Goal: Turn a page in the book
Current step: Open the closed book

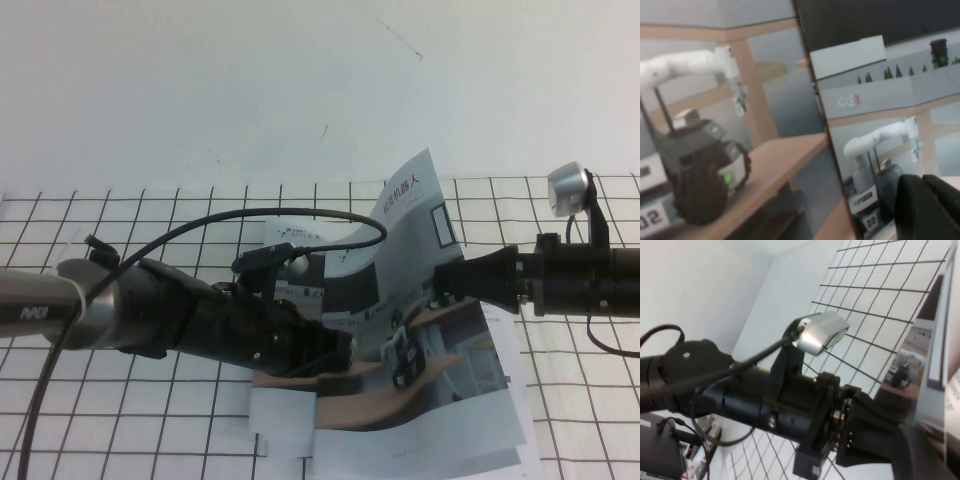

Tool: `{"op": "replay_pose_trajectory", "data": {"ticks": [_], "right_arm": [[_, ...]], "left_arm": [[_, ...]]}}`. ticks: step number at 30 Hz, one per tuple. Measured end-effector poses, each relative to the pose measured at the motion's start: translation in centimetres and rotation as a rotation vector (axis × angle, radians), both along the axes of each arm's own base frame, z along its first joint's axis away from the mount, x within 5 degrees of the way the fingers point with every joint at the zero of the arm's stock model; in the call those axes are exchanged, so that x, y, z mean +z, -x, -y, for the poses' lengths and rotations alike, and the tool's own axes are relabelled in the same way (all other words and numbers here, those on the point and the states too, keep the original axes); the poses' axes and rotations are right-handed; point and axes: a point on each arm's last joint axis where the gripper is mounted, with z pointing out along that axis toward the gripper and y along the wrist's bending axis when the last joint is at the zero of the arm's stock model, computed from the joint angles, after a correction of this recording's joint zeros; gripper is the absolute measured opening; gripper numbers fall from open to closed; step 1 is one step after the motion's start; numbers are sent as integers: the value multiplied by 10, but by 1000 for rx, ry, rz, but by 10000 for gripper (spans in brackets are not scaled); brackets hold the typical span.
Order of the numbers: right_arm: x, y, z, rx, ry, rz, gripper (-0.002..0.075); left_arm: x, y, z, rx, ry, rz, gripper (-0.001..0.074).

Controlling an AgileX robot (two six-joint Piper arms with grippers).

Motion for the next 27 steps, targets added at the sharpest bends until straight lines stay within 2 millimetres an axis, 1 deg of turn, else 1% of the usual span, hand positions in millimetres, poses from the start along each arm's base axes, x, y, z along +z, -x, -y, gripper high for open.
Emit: {"op": "replay_pose_trajectory", "data": {"ticks": [3,7,9,12,16,18,20,22,24,27], "right_arm": [[8,-3,0,-7,-13,-11,13],[23,-11,-1,-17,-34,-10,12],[32,-15,-2,-18,-43,-5,12],[42,-21,-3,-14,-50,4,12],[51,-27,-5,-13,-59,12,12],[54,-28,-8,-6,-64,14,11],[55,-27,-14,10,-64,16,11],[55,-25,-19,26,-64,15,11],[55,-24,-24,35,-60,13,11],[54,-23,-28,38,-51,12,11]], "left_arm": [[7,1,-1,-27,-11,31,-3],[26,5,-5,-62,-39,103,-3],[40,8,-8,-71,-50,149,-3],[69,14,-13,-78,-59,227,-3],[112,27,-22,-77,-62,343,-3],[133,38,-25,-83,-56,399,-3],[150,51,-23,-114,-50,445,-3],[162,68,-16,-168,-49,478,-3],[171,90,-2,-245,-60,511,-3],[176,122,19,-331,-121,551,-3]]}}
